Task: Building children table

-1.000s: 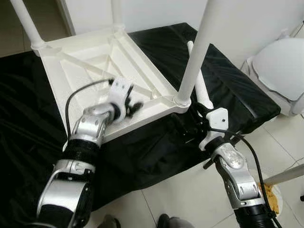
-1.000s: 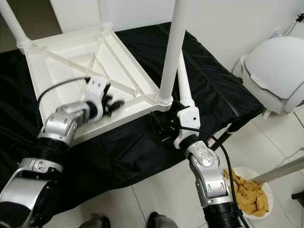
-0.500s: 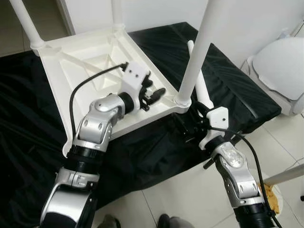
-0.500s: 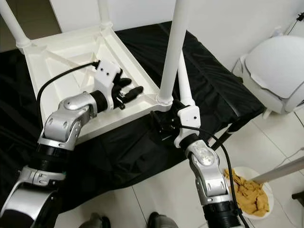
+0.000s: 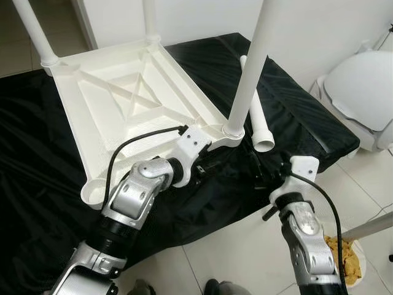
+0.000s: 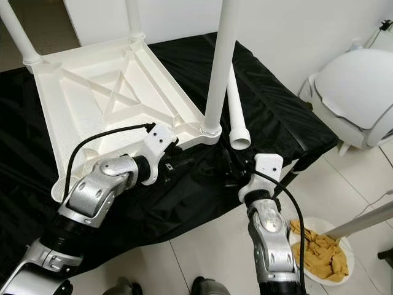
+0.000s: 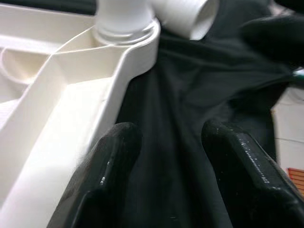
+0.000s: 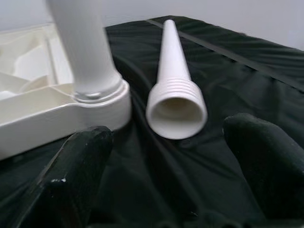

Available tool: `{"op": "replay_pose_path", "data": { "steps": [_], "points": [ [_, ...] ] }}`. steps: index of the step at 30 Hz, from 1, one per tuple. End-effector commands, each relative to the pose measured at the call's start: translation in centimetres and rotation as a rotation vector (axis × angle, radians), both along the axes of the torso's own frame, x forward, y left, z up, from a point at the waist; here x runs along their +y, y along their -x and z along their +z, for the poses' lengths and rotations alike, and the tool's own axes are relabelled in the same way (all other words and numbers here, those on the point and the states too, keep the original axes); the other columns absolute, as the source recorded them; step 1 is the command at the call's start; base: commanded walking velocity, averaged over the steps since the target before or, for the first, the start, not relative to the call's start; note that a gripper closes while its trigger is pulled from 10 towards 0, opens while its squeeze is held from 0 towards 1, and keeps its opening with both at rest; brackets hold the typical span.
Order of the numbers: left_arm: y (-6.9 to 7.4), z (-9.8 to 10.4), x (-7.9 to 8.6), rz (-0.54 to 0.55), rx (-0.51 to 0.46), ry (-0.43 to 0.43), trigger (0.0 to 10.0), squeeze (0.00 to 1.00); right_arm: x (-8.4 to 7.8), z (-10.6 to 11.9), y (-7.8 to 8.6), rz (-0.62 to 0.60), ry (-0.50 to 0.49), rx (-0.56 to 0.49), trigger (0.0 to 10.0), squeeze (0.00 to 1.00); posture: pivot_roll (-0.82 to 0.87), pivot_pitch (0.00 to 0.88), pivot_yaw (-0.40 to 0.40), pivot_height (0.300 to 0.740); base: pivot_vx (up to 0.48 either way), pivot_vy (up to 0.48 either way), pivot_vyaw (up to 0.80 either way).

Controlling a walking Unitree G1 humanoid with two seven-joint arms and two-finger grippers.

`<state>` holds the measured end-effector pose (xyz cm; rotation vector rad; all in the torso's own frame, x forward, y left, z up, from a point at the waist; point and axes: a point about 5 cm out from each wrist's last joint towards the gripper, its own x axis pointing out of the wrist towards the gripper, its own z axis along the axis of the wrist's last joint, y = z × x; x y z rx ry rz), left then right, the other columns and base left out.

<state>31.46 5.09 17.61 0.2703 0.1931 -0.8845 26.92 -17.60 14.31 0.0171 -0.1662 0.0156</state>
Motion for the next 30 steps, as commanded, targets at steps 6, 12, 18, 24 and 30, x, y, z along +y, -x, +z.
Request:
{"op": "replay_pose_path", "data": {
  "steps": [6, 12, 18, 24, 30],
  "points": [
    [-1.4, -0.5, 0.4, 0.099, -0.003, -0.081, 10.0, 0.0, 0.3, -1.1, 1.7, 0.003, -0.022, 0.035, 10.0, 0.0, -0.1, 0.103, 0.016, 0.74, 0.0, 0.0, 0.0],
    [-2.0, -1.5, 1.0, 0.155, -0.004, -0.171, 10.0, 0.0, 0.1, -1.0, 1.9, -0.029, -0.02, 0.04, 10.0, 0.0, -0.12, 0.109, 0.025, 0.74, 0.0, 0.0, 0.0],
    [-2.0, 0.0, 0.9, 0.139, -0.042, -0.091, 10.0, 0.0, 0.0, -0.7, 2.0, -0.004, -0.028, 0.027, 10.0, 0.0, -0.12, 0.112, 0.027, 0.74, 0.0, 0.0, 0.0],
    [-0.5, 3.5, 0.5, 0.016, -0.102, 0.057, 10.0, 0.0, 1.5, -1.4, 3.1, 0.208, 0.009, 0.059, 10.0, 0.0, -0.11, 0.112, 0.023, 0.74, 0.0, 0.0, 0.0],
    [-0.5, 3.8, 0.2, 0.014, -0.116, 0.054, 10.0, 0.0, 1.9, -1.5, 3.6, 0.313, 0.03, 0.078, 10.0, 0.0, -0.11, 0.11, 0.022, 0.74, 0.0, 0.0, 0.0]
  ]
}}
